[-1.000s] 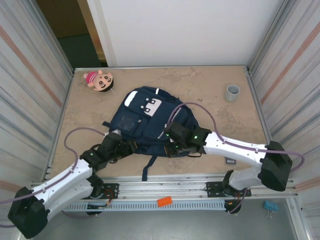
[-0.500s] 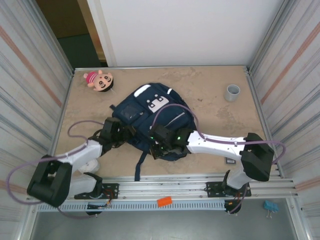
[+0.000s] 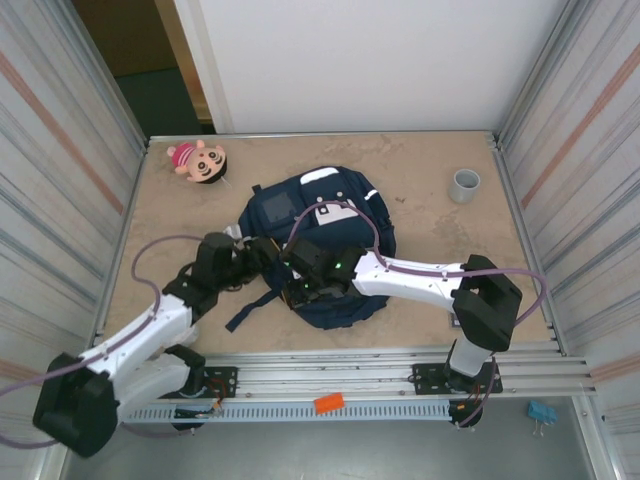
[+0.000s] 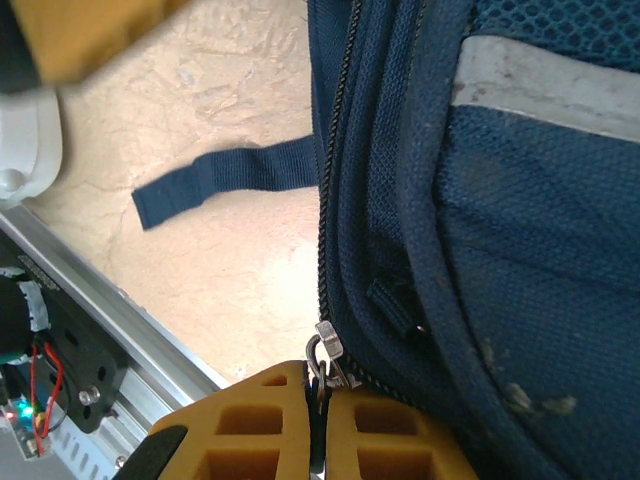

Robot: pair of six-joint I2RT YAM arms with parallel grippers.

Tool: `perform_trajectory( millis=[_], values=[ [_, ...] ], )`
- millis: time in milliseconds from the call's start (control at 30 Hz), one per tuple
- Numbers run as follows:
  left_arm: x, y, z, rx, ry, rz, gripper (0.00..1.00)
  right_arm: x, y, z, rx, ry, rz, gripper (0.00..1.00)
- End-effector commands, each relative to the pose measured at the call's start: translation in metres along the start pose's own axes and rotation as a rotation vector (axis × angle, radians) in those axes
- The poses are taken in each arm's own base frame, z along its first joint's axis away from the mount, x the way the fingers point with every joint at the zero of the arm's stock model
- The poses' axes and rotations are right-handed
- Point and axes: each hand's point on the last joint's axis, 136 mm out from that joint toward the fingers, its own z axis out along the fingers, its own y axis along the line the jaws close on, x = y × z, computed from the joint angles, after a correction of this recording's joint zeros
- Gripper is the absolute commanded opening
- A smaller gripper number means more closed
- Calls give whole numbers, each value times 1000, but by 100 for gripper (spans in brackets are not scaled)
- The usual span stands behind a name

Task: Pack books, pencil case, and school supplies into a backpack

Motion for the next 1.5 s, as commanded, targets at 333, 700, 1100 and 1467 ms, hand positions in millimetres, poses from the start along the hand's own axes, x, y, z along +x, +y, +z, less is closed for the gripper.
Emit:
perform_trajectory(
  millis=[333, 700, 1100, 1467],
  values=[
    [22, 15, 18, 10, -21, -150, 42, -17, 30, -9, -118, -40, -41, 0],
    [-7, 33, 19, -98, -72, -101, 0, 8, -16, -42, 48, -26, -27, 0],
    [-31, 51, 3, -116, -90, -97, 0, 25, -81, -80, 138, -13, 54, 0],
    [-14, 26, -5, -69, 23, -97, 41, 16, -50, -67, 13, -34, 50, 0]
  ],
)
